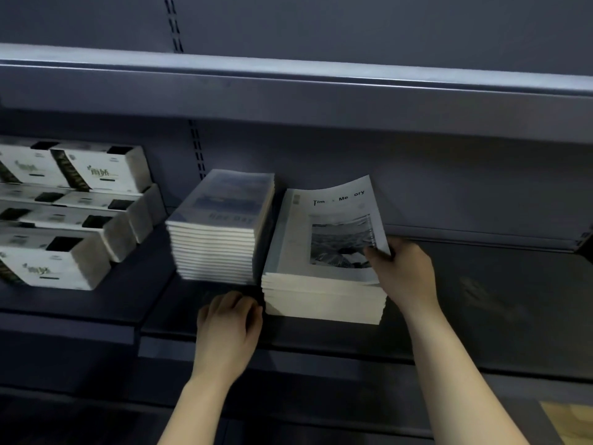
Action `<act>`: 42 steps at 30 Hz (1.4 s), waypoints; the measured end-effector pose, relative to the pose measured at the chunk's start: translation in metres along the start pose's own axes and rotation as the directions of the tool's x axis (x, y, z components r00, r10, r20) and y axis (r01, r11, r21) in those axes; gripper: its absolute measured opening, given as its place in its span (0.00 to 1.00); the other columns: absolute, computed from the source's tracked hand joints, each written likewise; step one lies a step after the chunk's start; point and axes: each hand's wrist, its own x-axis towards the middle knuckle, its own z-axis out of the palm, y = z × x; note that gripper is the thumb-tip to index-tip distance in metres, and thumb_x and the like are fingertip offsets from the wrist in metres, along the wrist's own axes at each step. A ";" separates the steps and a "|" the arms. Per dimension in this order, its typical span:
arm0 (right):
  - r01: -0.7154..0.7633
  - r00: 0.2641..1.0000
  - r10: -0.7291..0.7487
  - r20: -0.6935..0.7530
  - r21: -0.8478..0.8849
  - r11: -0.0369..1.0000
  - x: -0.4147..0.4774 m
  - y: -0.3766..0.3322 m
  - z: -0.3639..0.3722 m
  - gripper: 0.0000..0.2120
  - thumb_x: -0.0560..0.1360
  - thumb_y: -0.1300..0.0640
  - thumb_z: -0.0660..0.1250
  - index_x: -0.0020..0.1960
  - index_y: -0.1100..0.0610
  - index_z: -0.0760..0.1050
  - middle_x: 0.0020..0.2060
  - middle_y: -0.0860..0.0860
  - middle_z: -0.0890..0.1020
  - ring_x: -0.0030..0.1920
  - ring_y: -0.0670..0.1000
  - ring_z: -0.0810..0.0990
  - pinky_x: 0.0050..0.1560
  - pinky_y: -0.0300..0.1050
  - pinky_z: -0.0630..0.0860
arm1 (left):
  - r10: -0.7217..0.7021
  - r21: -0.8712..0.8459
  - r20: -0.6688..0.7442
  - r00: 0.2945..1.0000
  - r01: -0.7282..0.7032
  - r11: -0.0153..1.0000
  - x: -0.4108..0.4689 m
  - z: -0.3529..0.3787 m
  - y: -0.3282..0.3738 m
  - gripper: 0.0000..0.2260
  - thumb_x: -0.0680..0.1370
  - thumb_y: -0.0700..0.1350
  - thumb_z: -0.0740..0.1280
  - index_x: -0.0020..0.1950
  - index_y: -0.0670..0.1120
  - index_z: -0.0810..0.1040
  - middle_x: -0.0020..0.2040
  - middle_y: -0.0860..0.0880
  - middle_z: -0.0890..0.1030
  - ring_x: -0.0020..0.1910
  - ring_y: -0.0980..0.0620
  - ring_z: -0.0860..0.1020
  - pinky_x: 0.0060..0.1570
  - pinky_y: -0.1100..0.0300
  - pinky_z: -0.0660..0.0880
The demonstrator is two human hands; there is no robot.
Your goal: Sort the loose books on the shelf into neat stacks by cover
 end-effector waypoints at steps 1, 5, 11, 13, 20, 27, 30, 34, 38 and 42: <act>0.005 1.000 -0.005 -0.016 -0.031 1.000 0.000 0.001 0.001 0.10 0.76 0.54 0.65 0.36 0.54 0.75 0.30 0.46 0.76 0.31 0.46 0.74 0.29 0.40 0.63 | 0.008 -0.001 -0.003 1.000 -0.008 1.000 0.000 0.001 -0.001 0.17 0.76 0.53 0.54 0.42 0.49 0.80 0.41 0.52 0.77 0.41 0.49 0.74 0.42 0.55 0.68; 0.001 0.998 -0.010 -0.059 -0.138 0.990 0.002 0.005 0.006 0.09 0.76 0.51 0.66 0.46 0.57 0.79 0.37 0.49 0.80 0.36 0.50 0.77 0.30 0.39 0.65 | 0.018 -0.002 -0.014 1.000 -0.018 1.000 0.003 0.003 -0.003 0.16 0.75 0.52 0.55 0.42 0.48 0.80 0.41 0.51 0.76 0.41 0.48 0.74 0.41 0.56 0.66; 0.007 0.998 -0.018 -0.057 -0.189 0.982 0.004 0.009 0.008 0.13 0.75 0.47 0.66 0.47 0.58 0.79 0.39 0.51 0.81 0.39 0.53 0.79 0.33 0.41 0.70 | 0.021 0.038 -0.001 1.000 -0.021 0.999 0.008 0.007 -0.002 0.16 0.75 0.53 0.55 0.42 0.48 0.80 0.41 0.50 0.76 0.41 0.47 0.74 0.40 0.56 0.65; 0.012 0.999 -0.022 -0.046 -0.208 0.978 0.004 0.009 0.010 0.14 0.76 0.46 0.66 0.47 0.57 0.79 0.39 0.51 0.81 0.38 0.51 0.78 0.33 0.41 0.70 | 0.014 0.031 0.001 1.000 -0.014 0.999 0.009 0.008 -0.002 0.17 0.75 0.53 0.54 0.42 0.47 0.80 0.41 0.49 0.76 0.41 0.46 0.74 0.40 0.56 0.66; -0.037 0.998 0.028 -0.057 -0.163 0.986 0.004 0.010 0.010 0.16 0.74 0.46 0.68 0.46 0.60 0.73 0.37 0.49 0.76 0.39 0.52 0.77 0.32 0.43 0.70 | -0.003 0.019 0.014 1.000 0.003 1.000 0.012 0.010 0.000 0.18 0.75 0.53 0.53 0.43 0.47 0.80 0.42 0.49 0.76 0.41 0.47 0.74 0.40 0.55 0.67; -0.103 0.995 0.104 -0.001 -0.125 0.987 -0.001 0.003 0.003 0.20 0.73 0.43 0.69 0.52 0.58 0.69 0.44 0.51 0.77 0.44 0.52 0.76 0.39 0.45 0.70 | 0.034 0.041 0.072 0.997 -0.037 0.998 0.013 0.004 -0.004 0.19 0.75 0.55 0.52 0.44 0.48 0.81 0.43 0.50 0.77 0.42 0.47 0.74 0.39 0.56 0.67; -0.102 0.994 0.106 0.028 -0.120 0.988 -0.009 0.003 -0.002 0.19 0.74 0.40 0.65 0.53 0.54 0.70 0.42 0.46 0.77 0.43 0.49 0.75 0.41 0.44 0.72 | 0.057 0.043 0.123 0.991 -0.063 0.997 0.011 0.000 -0.004 0.19 0.75 0.55 0.52 0.45 0.49 0.81 0.45 0.50 0.77 0.44 0.48 0.74 0.40 0.56 0.68; -0.057 0.998 0.060 0.018 -0.134 0.989 -0.029 0.001 -0.011 0.17 0.76 0.37 0.59 0.49 0.51 0.71 0.38 0.45 0.77 0.39 0.47 0.75 0.39 0.44 0.73 | 0.070 -0.025 0.148 0.987 -0.067 0.997 0.003 -0.013 0.004 0.09 0.77 0.49 0.62 0.50 0.50 0.81 0.47 0.51 0.78 0.46 0.49 0.74 0.43 0.55 0.69; 0.014 1.000 -0.014 -0.005 -0.125 0.992 -0.051 0.008 -0.019 0.16 0.80 0.42 0.55 0.46 0.53 0.72 0.36 0.49 0.78 0.38 0.51 0.77 0.34 0.44 0.71 | 0.109 -0.052 0.082 0.991 -0.105 0.993 -0.016 -0.030 0.021 0.06 0.75 0.47 0.67 0.50 0.50 0.81 0.46 0.52 0.80 0.43 0.50 0.76 0.40 0.55 0.69; 0.111 0.994 -0.112 -0.001 -0.088 0.990 -0.075 0.019 -0.038 0.12 0.79 0.45 0.60 0.51 0.53 0.76 0.42 0.51 0.81 0.44 0.53 0.79 0.42 0.47 0.75 | 0.131 -0.077 0.006 0.991 -0.130 0.988 -0.039 -0.046 0.043 0.07 0.75 0.48 0.67 0.51 0.50 0.81 0.46 0.54 0.79 0.44 0.51 0.76 0.43 0.53 0.70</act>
